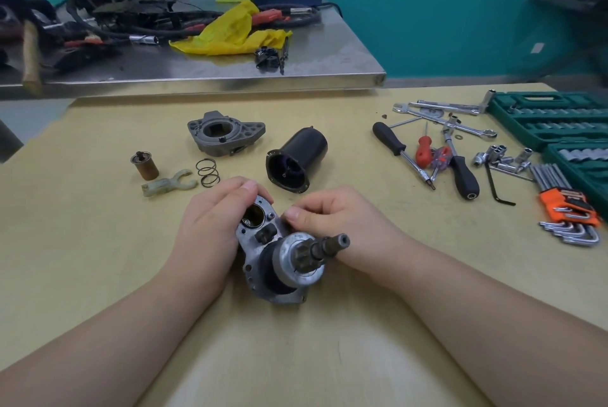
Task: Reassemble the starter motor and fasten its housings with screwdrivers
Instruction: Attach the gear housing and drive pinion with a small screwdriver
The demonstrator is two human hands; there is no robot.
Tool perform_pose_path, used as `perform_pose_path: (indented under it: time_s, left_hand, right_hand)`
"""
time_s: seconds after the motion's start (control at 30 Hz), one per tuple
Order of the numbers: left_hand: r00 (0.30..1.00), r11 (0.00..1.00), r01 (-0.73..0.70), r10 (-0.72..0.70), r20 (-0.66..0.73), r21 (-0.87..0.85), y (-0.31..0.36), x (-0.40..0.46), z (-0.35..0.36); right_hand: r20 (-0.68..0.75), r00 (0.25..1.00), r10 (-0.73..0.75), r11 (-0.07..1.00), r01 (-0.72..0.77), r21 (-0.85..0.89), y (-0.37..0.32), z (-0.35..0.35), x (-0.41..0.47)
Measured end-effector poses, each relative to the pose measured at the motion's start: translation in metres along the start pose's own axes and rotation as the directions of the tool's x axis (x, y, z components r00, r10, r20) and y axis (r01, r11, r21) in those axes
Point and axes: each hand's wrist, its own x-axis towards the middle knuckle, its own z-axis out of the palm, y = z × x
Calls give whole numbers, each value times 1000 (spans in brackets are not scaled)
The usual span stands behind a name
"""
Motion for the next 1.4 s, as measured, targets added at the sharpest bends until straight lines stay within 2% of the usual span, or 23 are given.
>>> perform_pose_path:
  time_s: [0.2, 0.27, 0.3, 0.37, 0.47, 0.53, 0.63, 0.77, 0.87, 1.2, 1.4]
  left_hand:
    - [1000, 998, -14, 13, 7, 56, -1, 1, 1]
    - [1000, 996, -27, 26, 12, 82, -2, 0, 2]
    - [1000, 996, -29, 29, 11, 87, -2, 0, 2]
    - [1000, 994, -29, 30, -9, 105, -3, 0, 3]
    - [998, 991, -10, 18, -58, 136, -3, 1, 3]
    - [996, 987, 6, 7, -85, 160, -4, 2, 3]
    - [995, 984, 10, 7, -98, 176, -3, 1, 4]
    - [996, 982, 3, 15, -93, 191, -2, 1, 3]
    - [997, 978, -7, 23, -76, 206, -2, 1, 2]
    - [998, 977, -20, 32, -52, 213, -6, 2, -3]
    - [999, 976, -19, 25, -27, 216, -7, 3, -5]
  right_hand:
    - [-130, 991, 20, 996, -9, 84, -1, -14, 6]
    - [-279, 959, -46, 999, 39, -32, -1, -23, 9]
    - [-372, 922, -108, 988, 56, -146, -2, -30, 11]
    - [-556, 796, -238, 939, 43, -341, -3, -49, 14]
    - [-773, 575, -267, 908, -118, -401, -2, -93, 18]
    - [-830, 517, -211, 872, -284, -398, 3, -121, 18]
    - [-836, 527, -150, 740, -501, -449, 19, -145, 21]
    - [-815, 579, -23, 634, -622, -460, 29, -150, 25]
    - [-818, 574, -22, 608, -642, -467, 30, -155, 25]
    - [-775, 627, -80, 503, -646, -574, 38, -156, 32]
    - [-807, 580, -111, 517, -660, -545, 40, -156, 34]
